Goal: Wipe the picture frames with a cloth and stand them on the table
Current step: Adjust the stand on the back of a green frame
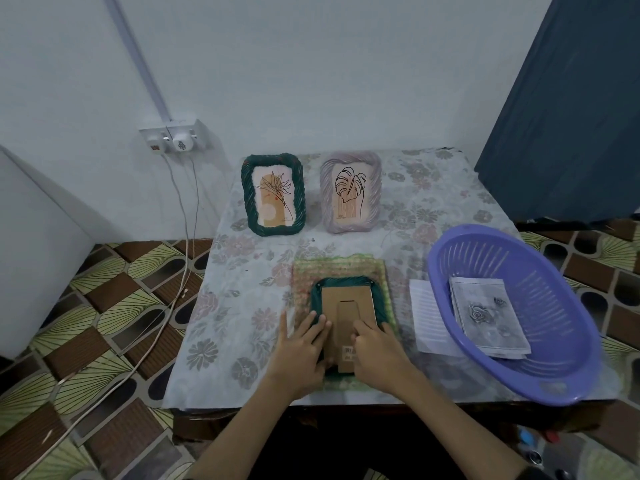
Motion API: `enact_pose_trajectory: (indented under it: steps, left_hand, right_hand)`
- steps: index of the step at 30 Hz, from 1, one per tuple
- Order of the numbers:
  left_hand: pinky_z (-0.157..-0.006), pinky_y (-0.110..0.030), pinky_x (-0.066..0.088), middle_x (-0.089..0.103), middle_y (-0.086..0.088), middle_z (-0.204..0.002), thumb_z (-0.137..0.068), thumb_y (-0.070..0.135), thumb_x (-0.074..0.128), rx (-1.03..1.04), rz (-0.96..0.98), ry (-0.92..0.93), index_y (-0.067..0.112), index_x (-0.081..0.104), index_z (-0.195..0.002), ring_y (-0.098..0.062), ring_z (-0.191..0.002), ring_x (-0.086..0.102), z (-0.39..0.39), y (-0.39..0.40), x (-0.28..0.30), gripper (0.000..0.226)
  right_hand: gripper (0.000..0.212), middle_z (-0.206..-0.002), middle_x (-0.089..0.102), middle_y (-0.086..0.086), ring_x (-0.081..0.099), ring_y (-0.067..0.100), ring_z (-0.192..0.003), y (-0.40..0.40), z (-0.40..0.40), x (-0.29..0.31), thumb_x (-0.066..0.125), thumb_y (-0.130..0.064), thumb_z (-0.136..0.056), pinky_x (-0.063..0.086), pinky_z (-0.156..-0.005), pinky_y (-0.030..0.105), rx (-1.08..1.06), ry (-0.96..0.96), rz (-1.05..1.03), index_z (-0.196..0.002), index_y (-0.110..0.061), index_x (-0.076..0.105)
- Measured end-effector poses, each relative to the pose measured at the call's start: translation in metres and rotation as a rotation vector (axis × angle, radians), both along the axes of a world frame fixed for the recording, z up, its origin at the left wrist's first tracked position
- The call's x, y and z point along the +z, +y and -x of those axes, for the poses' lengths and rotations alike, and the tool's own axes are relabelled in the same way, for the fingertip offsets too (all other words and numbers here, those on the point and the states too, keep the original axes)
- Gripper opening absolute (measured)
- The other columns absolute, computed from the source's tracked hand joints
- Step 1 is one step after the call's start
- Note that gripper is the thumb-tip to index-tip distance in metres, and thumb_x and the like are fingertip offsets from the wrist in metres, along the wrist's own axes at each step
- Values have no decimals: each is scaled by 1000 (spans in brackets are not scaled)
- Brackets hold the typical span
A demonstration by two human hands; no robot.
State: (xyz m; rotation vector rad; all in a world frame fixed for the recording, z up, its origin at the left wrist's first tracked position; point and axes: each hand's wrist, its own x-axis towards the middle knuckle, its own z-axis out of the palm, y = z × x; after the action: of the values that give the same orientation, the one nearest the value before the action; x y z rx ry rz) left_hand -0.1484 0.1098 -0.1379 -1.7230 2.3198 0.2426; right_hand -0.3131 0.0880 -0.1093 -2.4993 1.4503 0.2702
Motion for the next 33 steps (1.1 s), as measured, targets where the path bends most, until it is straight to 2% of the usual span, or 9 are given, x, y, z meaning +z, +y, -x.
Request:
enact_pose_trajectory:
  steps: [3,7,11,14,16,20,24,27,33]
  left_hand:
    - [-108,-56,-18,12,11,-158,-89,65,12,108,-41,131,23,16,-151,-13,-147,-4,3,-4,9,74]
    - [-114,-48,-11,24,3,-154,-92,39,48,96,17,148,15,47,-135,-18,-147,-5,13,-19,22,49]
    - [-119,-40,2,21,-5,-153,-85,41,61,97,-55,167,13,28,-144,-20,-145,11,17,-36,21,73]
    - [-119,-41,2,19,-4,-150,-82,49,62,74,-88,130,23,19,-149,-20,-143,15,16,-45,22,84]
    - [-118,-45,-1,17,-5,-151,-83,53,59,51,-95,75,27,18,-150,-21,-144,10,16,-47,24,83]
    - [-116,-50,-3,13,-6,-154,-84,58,55,55,-129,50,30,15,-150,-21,-146,2,14,-48,25,83]
    - [-114,-51,-8,11,-3,-156,-83,63,52,67,-157,47,33,11,-150,-20,-146,0,13,-48,23,84]
    - [-114,-52,-9,10,-3,-156,-83,64,51,66,-155,43,34,9,-150,-20,-147,-1,13,-47,22,84]
    - [-113,-53,-10,12,0,-155,-82,65,50,84,-135,74,35,9,-150,-20,-147,-3,11,-45,20,85]
  right_hand:
    - [17,-112,46,6,44,26,-111,-4,2,7,45,-20,-90,30,-94,38,-40,-97,-66,-91,-9,58]
    - [21,-94,62,11,56,27,-93,-30,9,4,48,-10,-80,48,-81,40,-203,-360,-211,-79,5,63]
    - [27,-85,62,12,56,23,-77,-61,17,0,44,-3,-78,50,-71,34,-310,-437,-121,-92,0,68]
    - [50,-134,45,8,35,30,-125,-84,21,-7,45,-12,-85,35,-100,40,-310,-204,16,-135,-12,44]
    - [53,-142,35,5,26,30,-130,-92,22,-9,44,-15,-86,31,-104,44,-292,-111,42,-139,-16,38]
    - [43,-134,43,6,32,29,-124,-95,21,-21,45,-11,-83,37,-95,44,-277,-108,180,-125,-11,55]
    - [33,-98,65,8,40,25,-102,-93,21,-35,47,-8,-61,50,-70,45,-226,-185,325,-84,-4,71]
    - [39,-104,63,8,50,31,-104,-94,20,-34,45,-10,-64,47,-76,46,-259,-242,263,-94,-6,69]
    - [36,-123,51,0,35,22,-120,-94,23,-28,51,-5,-78,34,-94,37,-362,-372,139,-111,-14,63]
